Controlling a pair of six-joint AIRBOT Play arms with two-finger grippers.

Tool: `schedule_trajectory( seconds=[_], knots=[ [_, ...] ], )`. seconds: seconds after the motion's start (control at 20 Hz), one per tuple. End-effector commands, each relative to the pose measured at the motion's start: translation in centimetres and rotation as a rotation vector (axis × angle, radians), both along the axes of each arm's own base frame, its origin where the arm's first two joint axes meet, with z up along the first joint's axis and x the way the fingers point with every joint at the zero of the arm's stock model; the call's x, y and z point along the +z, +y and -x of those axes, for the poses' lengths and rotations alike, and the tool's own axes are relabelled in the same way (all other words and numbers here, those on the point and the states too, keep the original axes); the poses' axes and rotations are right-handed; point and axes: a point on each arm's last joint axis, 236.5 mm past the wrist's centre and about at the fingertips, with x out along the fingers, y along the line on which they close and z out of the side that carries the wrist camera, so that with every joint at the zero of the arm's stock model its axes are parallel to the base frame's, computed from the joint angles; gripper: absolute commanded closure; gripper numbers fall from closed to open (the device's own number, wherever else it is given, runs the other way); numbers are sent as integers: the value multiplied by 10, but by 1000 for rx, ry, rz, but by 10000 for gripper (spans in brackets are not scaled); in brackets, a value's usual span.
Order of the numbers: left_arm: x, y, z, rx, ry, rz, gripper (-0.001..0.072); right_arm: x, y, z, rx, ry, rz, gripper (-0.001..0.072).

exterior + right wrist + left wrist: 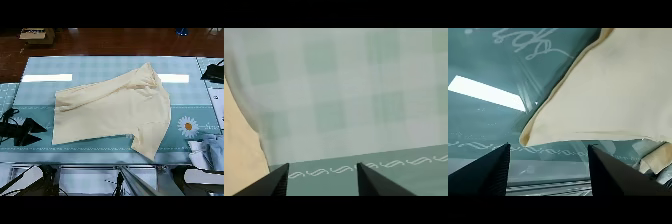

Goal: Fold the shirts.

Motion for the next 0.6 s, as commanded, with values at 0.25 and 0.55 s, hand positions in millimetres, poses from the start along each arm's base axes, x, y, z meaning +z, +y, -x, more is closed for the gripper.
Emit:
schedule_trajectory(
  seconds=[0.25, 0.55],
  knots=[
    [-29, -24, 11, -68, 41, 9, 118, -23, 5, 8, 4, 30, -28, 219],
    [-50, -64, -14, -135, 22, 35, 121, -26, 9, 17, 13, 72, -44, 218]
  ],
)
